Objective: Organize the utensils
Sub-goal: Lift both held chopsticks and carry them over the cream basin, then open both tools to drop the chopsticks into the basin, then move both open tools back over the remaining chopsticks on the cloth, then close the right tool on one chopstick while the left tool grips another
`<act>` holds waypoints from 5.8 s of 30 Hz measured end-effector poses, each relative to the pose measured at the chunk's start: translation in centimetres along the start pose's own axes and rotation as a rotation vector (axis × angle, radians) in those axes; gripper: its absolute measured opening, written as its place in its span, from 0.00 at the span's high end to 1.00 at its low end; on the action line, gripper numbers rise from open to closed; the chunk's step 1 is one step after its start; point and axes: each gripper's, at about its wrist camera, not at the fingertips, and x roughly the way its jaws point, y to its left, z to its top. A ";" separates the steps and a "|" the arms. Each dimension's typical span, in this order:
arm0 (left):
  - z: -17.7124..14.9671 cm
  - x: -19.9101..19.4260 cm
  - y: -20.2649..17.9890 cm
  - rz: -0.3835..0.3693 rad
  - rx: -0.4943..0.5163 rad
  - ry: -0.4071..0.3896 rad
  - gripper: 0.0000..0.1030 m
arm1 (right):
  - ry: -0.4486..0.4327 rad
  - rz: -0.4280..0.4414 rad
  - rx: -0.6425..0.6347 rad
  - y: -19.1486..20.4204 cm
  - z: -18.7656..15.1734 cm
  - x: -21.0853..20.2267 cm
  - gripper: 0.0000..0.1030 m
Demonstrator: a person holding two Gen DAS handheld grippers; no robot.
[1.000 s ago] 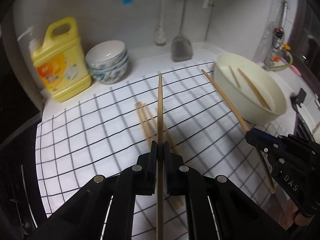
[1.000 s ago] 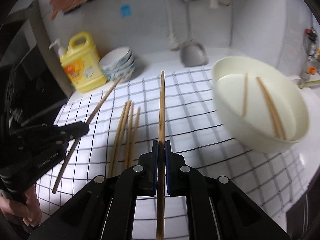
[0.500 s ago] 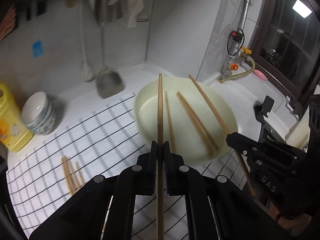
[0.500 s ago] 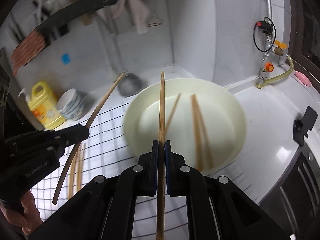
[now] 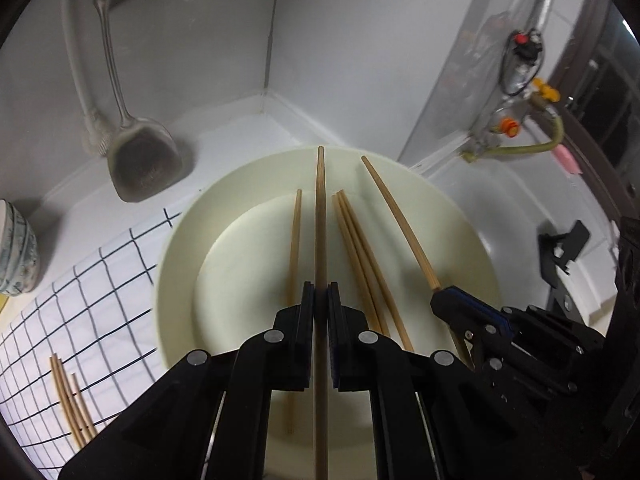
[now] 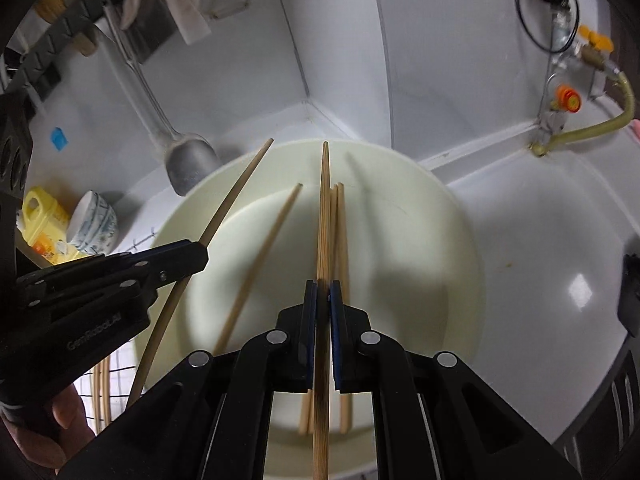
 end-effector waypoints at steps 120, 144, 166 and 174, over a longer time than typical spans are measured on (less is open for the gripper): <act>-24.8 -11.0 27.6 0.301 -0.308 -0.009 0.06 | 0.062 -0.007 -0.371 28.4 -18.3 5.8 0.32; -23.7 -8.2 25.9 0.350 -0.199 0.021 0.06 | 0.043 -0.056 -0.330 25.6 -17.4 5.4 0.32; -23.7 -7.7 29.1 0.381 -0.287 0.046 0.05 | 0.021 -0.069 -0.341 25.9 -17.4 5.4 0.32; -21.6 -6.2 28.8 0.375 -0.264 0.034 0.06 | 0.037 -0.047 -0.387 27.0 -17.3 6.8 0.32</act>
